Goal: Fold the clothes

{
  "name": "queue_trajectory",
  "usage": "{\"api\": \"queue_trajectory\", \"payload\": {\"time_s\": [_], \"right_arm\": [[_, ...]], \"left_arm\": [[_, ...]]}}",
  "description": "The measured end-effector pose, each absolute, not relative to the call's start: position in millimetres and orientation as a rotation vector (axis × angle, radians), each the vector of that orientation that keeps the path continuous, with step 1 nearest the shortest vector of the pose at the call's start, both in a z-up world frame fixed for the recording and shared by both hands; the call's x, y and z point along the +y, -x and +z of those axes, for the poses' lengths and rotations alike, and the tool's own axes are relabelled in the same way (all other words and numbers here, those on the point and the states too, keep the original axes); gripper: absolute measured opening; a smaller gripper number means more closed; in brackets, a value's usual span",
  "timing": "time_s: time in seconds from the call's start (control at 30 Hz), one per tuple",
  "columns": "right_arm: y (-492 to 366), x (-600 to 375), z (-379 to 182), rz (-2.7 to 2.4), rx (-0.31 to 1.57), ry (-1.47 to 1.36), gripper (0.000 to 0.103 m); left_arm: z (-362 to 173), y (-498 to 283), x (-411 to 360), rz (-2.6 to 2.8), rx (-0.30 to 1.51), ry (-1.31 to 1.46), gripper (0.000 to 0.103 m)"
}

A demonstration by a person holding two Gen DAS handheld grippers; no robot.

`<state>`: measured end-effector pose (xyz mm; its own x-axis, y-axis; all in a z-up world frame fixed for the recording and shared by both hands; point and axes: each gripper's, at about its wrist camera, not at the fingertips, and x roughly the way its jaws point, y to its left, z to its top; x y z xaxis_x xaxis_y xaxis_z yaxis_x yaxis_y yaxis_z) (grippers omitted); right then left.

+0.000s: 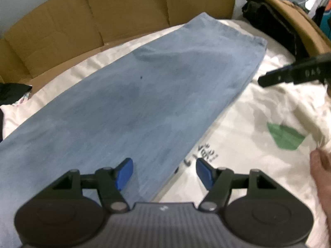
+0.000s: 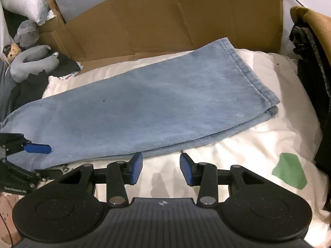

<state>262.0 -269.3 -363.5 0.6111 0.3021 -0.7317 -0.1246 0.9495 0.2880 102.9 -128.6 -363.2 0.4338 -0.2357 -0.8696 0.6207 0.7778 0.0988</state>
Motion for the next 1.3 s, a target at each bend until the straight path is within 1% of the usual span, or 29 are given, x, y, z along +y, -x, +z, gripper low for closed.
{"api": "queue_trajectory", "payload": {"time_s": [0.1, 0.13, 0.2, 0.23, 0.27, 0.37, 0.4, 0.67, 0.83, 0.9, 1.0, 1.03, 1.07, 1.1, 1.13, 1.17, 1.23, 1.3], "right_arm": [[-262, -261, -361, 0.267, 0.879, -0.201, 0.047], [-262, -259, -361, 0.271, 0.880, -0.202, 0.047], [-262, -254, -361, 0.282, 0.882, -0.204, 0.047], [-263, -250, -361, 0.291, 0.884, -0.200, 0.047], [-263, -246, -361, 0.304, 0.886, -0.194, 0.047], [-263, -232, -361, 0.352, 0.890, -0.177, 0.047], [-263, -226, -361, 0.366, 0.889, -0.170, 0.047], [-278, -178, -357, 0.463, 0.866, -0.083, 0.047], [-296, -165, -363, 0.448, 0.874, -0.101, 0.047], [-301, -162, -379, 0.434, 0.931, -0.106, 0.046], [-292, -154, -384, 0.448, 0.922, -0.042, 0.046], [-289, -152, -383, 0.461, 0.925, -0.032, 0.046], [-287, -151, -382, 0.474, 0.929, -0.037, 0.046], [-285, -150, -382, 0.486, 0.934, -0.038, 0.046], [-283, -148, -382, 0.498, 0.940, -0.036, 0.046], [-281, -146, -382, 0.508, 0.942, -0.030, 0.046], [-279, -142, -380, 0.520, 0.948, -0.021, 0.046], [-277, -142, -376, 0.533, 0.963, -0.049, 0.046]], "left_arm": [[-367, -102, -126, -0.542, 0.974, -0.466, 0.072], [-368, -102, -125, -0.537, 0.965, -0.474, 0.070], [-364, -103, -120, -0.525, 0.945, -0.457, 0.056], [-361, -104, -116, -0.523, 0.933, -0.429, 0.040], [-358, -105, -113, -0.531, 0.927, -0.403, 0.027], [-353, -105, -113, -0.542, 0.900, -0.396, 0.010], [-352, -105, -114, -0.539, 0.889, -0.397, 0.009], [-344, -107, -115, -0.520, 0.875, -0.378, 0.008], [-345, -108, -115, -0.512, 0.871, -0.379, 0.008], [-347, -108, -116, -0.513, 0.877, -0.383, 0.009], [-353, -108, -117, -0.519, 0.894, -0.400, 0.013], [-355, -107, -117, -0.521, 0.901, -0.409, 0.017], [-358, -106, -118, -0.522, 0.908, -0.426, 0.025], [-360, -104, -118, -0.520, 0.913, -0.447, 0.030], [-362, -102, -118, -0.518, 0.915, -0.470, 0.038], [-364, -99, -117, -0.517, 0.919, -0.493, 0.042], [-366, -94, -111, -0.508, 0.934, -0.529, 0.045], [-366, -89, -102, -0.487, 0.950, -0.533, 0.052]]}}
